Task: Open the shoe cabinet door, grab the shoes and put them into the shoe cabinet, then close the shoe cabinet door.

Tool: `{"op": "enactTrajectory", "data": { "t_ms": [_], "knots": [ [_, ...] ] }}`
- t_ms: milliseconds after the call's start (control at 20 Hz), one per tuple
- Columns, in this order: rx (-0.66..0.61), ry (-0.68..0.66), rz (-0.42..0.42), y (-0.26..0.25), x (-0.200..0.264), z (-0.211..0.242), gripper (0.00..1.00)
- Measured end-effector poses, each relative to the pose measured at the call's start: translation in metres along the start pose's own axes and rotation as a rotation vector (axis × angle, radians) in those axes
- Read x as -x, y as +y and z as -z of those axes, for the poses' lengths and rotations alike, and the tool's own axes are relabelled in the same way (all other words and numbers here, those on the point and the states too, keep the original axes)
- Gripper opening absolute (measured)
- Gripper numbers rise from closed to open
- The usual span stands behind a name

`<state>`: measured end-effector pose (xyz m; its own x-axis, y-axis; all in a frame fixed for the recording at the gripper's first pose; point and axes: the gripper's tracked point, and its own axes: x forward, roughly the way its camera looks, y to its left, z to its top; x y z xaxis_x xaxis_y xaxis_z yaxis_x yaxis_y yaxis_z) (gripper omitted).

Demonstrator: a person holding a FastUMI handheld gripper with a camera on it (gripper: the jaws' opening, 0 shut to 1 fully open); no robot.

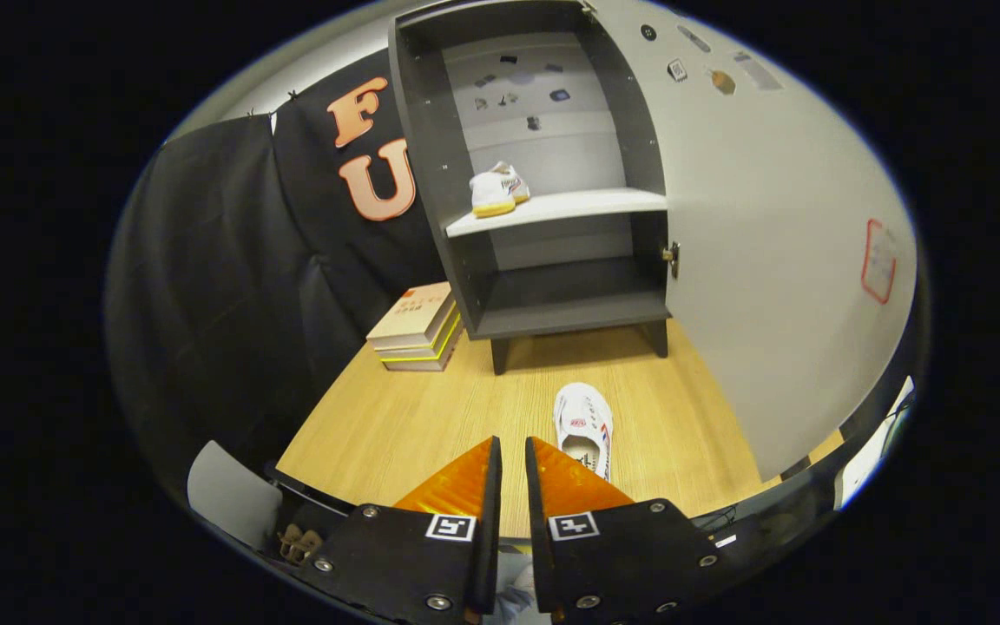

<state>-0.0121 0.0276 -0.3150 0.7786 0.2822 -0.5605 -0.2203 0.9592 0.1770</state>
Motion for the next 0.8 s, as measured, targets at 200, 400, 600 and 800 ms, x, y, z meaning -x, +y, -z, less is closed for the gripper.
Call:
{"op": "enactTrajectory", "data": {
  "t_ms": [200, 400, 600, 800],
  "knots": [
    [-0.016, 0.084, -0.008, -0.011, -0.048, 0.031, 0.18],
    [-0.016, 0.150, -0.012, -0.028, -0.084, 0.051, 0.21],
    [-0.010, 0.211, -0.022, -0.041, -0.116, 0.070, 0.21],
    [-0.032, 0.253, -0.038, -0.046, -0.144, 0.084, 0.21]
  ]
}}
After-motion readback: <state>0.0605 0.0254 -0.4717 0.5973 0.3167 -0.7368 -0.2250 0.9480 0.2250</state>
